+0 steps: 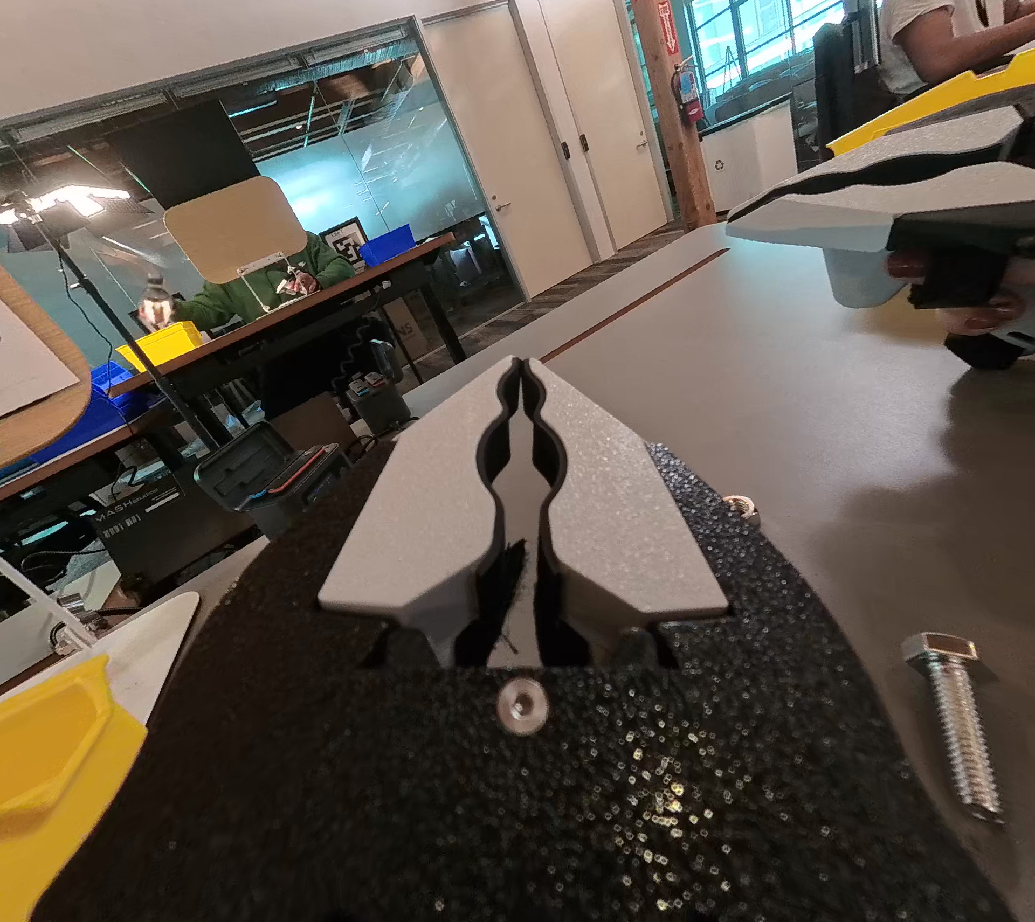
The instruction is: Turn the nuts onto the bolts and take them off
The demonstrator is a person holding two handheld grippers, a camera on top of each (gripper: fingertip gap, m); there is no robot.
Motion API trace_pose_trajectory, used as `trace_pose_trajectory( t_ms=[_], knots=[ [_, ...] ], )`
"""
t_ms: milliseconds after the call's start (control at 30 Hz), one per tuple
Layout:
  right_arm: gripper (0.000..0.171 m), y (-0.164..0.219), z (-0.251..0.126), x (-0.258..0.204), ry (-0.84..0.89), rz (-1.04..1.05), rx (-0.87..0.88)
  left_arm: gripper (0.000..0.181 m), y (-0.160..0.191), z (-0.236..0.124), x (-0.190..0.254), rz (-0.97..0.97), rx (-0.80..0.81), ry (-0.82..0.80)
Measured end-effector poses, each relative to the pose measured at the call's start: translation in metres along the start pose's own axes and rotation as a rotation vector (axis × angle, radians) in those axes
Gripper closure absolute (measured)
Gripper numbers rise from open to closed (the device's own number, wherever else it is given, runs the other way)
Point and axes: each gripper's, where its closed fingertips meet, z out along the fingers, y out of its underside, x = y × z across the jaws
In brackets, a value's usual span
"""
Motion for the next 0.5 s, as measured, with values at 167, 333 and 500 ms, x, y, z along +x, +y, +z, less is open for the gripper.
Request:
trace_pose_trajectory(
  t_ms=[167,333,500],
  knots=[
    [0.168,-0.002,-0.007,-0.05,-0.362,0.047,-0.036,0.181,-0.001,0.001,0.002,0.001,0.0,0.011],
    [0.145,-0.002,-0.062,-0.14,-1.036,0.237,-0.262,0.181,-0.001,0.002,0.006,0.002,0.0,0.026],
    [0.142,0.013,-0.076,-0.173,-1.094,-0.044,-0.373,0.181,0.0,0.004,0.008,-0.003,-0.003,0.036]
  ],
)
